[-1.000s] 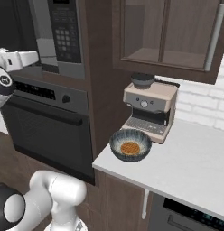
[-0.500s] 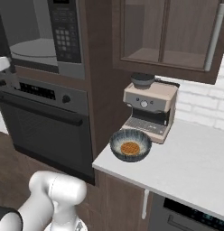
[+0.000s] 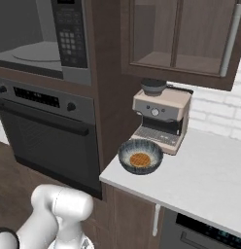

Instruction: Open the microwave, place the bowl with waffle inside the microwave, then close the microwave door and turn it on.

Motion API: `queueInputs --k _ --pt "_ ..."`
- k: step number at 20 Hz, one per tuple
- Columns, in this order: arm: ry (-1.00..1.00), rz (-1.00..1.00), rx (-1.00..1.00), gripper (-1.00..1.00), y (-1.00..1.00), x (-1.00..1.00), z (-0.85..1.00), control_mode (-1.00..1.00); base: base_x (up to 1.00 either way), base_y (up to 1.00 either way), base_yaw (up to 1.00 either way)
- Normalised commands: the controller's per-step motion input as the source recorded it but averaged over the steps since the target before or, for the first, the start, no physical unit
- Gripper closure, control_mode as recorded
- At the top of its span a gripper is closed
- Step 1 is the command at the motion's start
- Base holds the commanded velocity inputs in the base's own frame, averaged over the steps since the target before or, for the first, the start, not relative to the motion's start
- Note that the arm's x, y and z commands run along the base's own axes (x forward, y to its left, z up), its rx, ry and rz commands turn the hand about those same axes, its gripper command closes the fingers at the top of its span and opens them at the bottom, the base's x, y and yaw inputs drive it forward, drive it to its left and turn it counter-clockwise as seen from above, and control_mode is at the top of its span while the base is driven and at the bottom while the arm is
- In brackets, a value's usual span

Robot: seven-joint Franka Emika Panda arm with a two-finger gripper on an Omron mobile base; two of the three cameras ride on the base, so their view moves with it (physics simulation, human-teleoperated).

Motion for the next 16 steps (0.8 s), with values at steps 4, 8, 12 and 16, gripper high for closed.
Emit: queueInputs --k 4,8,12,16 --pt "0.00 0.01 -0.13 -1.00 1.00 -0.44 -0.29 -1.00 0.00 0.00 0.00" --pt "0.02 0.05 -0.07 -1.00 0.87 -0.63 -0.22 -1.00 0.00 0.00 0.00" --pt "0.00 0.17 0.16 -1.00 -0.31 -1.00 -0.05 -1.00 0.00 0.00 0.00" --pt "-0.03 0.19 0.25 -1.00 -0.58 -1.00 0.00 -1.00 0.00 0.00 0.00"
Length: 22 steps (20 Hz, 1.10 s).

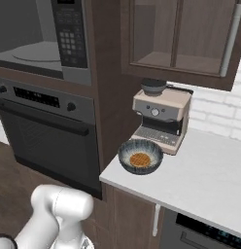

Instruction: Open the microwave, place the bowl with waffle inside the microwave, then close the microwave door and turn it on.

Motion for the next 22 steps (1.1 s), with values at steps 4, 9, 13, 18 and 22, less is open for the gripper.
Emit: queueInputs --k 4,9,13,18,22 --pt "-0.01 0.18 0.40 -1.00 -0.91 -1.00 0.00 -1.00 0.00 0.00 0.00" --pt "0.00 0.06 0.50 -1.00 -1.00 -0.73 0.09 -1.00 0.00 0.00 0.00" --pt "0.00 0.03 0.48 -1.00 -1.00 -0.14 0.25 -1.00 0.00 0.00 0.00" --pt "0.10 0.14 0.61 -1.00 -1.00 0.00 0.30 -1.00 0.00 0.00 0.00" --pt "0.27 0.29 0.60 -1.00 -0.72 0.07 0.19 -1.00 0.00 0.00 0.00"
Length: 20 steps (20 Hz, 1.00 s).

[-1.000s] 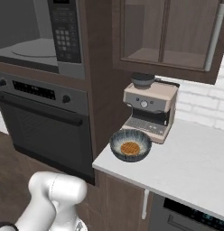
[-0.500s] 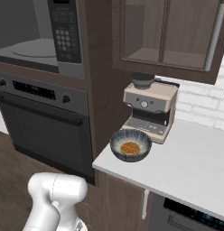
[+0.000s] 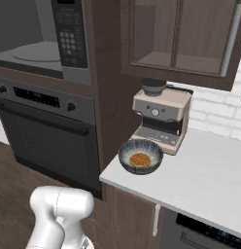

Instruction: Open the microwave, place the bowl with waffle inside the microwave, then close the microwave door and turn it on.

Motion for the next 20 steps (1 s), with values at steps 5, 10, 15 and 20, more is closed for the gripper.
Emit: queueInputs --k 5,10,15,20 --pt "0.35 0.34 0.45 -1.00 -0.17 0.46 0.10 -1.00 0.00 0.00 0.00" --pt "0.34 0.26 0.28 -1.00 0.16 0.83 0.00 -1.00 0.00 0.00 0.00" --pt "0.15 0.25 0.19 -1.00 0.40 0.76 -0.06 -1.00 0.00 0.00 0.00" --pt "0.00 0.26 0.09 -1.00 0.68 0.45 -0.22 -1.00 0.00 0.00 0.00"
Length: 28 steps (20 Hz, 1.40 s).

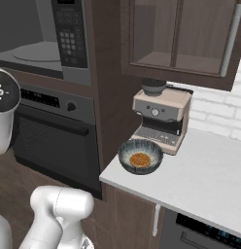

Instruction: Open the microwave, place the bowl with waffle inside the microwave, then close the microwave door and turn it on.

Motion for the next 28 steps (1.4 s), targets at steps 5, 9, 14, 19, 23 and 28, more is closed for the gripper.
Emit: queueInputs --k 5,9,14,19,23,28 --pt "-0.04 0.26 0.03 -1.00 0.59 0.24 -0.08 -1.00 0.00 0.00 0.00" --pt "0.00 0.26 0.01 -1.00 0.51 0.45 -0.10 -1.00 0.00 0.00 0.00" --pt "0.00 0.27 0.00 -1.00 0.58 0.52 -0.22 -1.00 0.00 0.00 0.00" --pt "-0.02 0.24 0.00 -1.00 0.66 0.64 -0.23 -1.00 0.00 0.00 0.00" --pt "-0.06 0.20 0.00 -1.00 0.72 0.70 -0.06 -1.00 0.00 0.00 0.00" --pt "-0.07 0.10 0.00 -1.00 0.91 0.60 0.00 -1.00 0.00 0.00 0.00"
